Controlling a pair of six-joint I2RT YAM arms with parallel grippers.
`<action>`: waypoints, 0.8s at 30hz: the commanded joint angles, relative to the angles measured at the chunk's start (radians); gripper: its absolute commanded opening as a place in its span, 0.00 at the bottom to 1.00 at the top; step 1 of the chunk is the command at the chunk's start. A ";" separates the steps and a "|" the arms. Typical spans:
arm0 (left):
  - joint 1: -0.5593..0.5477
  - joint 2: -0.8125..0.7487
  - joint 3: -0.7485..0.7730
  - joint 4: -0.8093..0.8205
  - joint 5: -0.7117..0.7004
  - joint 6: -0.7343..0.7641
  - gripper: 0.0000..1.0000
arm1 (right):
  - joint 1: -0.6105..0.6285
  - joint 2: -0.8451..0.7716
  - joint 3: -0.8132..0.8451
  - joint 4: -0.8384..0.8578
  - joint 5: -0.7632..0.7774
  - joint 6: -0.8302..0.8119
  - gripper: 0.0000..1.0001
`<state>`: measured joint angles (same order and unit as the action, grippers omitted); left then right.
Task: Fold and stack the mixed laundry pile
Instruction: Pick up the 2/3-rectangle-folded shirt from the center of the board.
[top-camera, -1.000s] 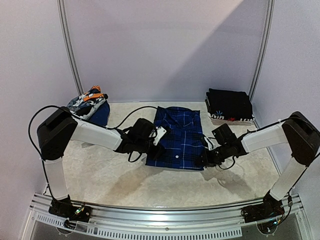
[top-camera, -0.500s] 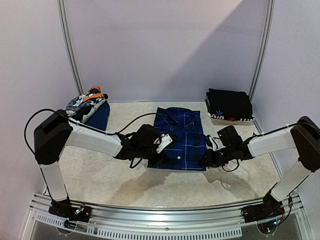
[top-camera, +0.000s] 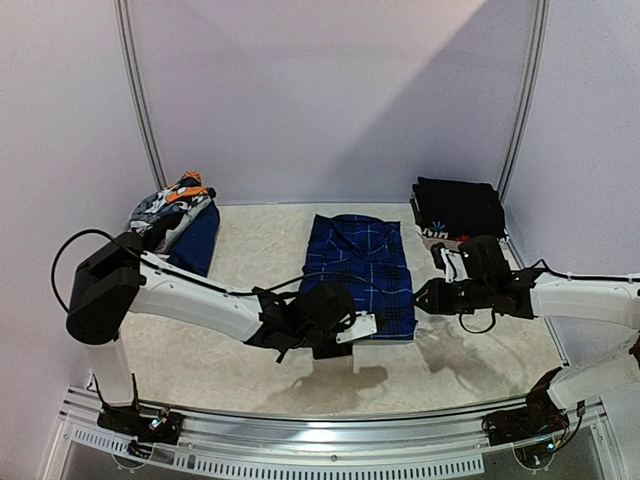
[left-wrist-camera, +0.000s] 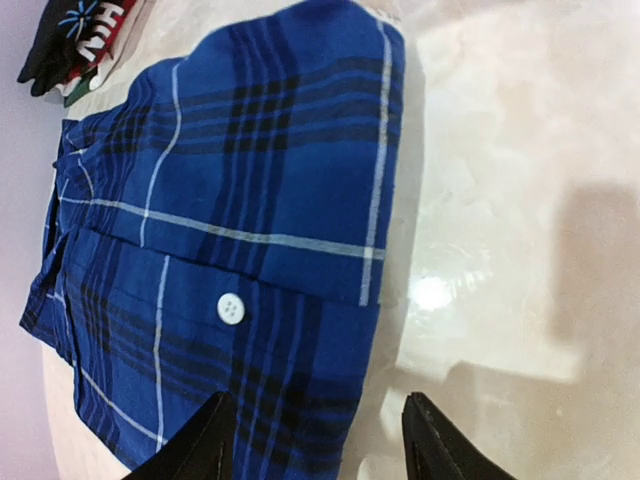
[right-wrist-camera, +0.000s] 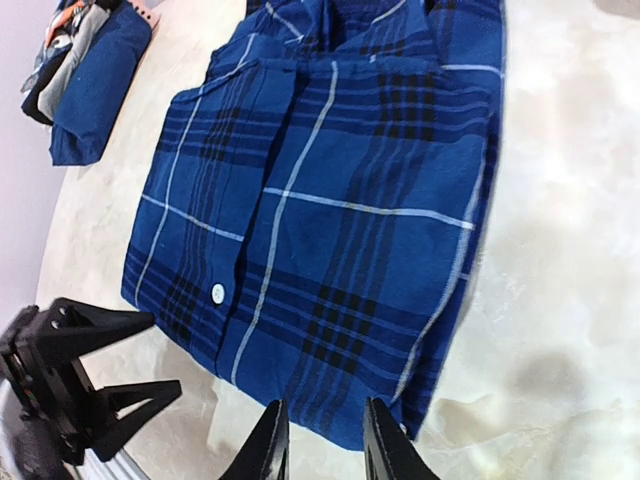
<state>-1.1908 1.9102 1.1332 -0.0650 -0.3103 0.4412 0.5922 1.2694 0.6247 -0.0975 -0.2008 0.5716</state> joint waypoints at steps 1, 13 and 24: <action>-0.020 0.066 0.041 0.010 -0.044 0.085 0.58 | -0.014 -0.041 -0.040 -0.025 0.057 0.000 0.27; -0.036 0.180 0.109 0.048 -0.128 0.146 0.55 | -0.036 -0.071 -0.070 -0.019 0.058 0.000 0.27; -0.035 0.274 0.154 0.091 -0.249 0.201 0.28 | -0.046 -0.053 -0.063 -0.009 0.060 -0.003 0.27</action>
<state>-1.2171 2.1429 1.2888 0.0128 -0.5144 0.6186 0.5579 1.2156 0.5682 -0.1101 -0.1589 0.5716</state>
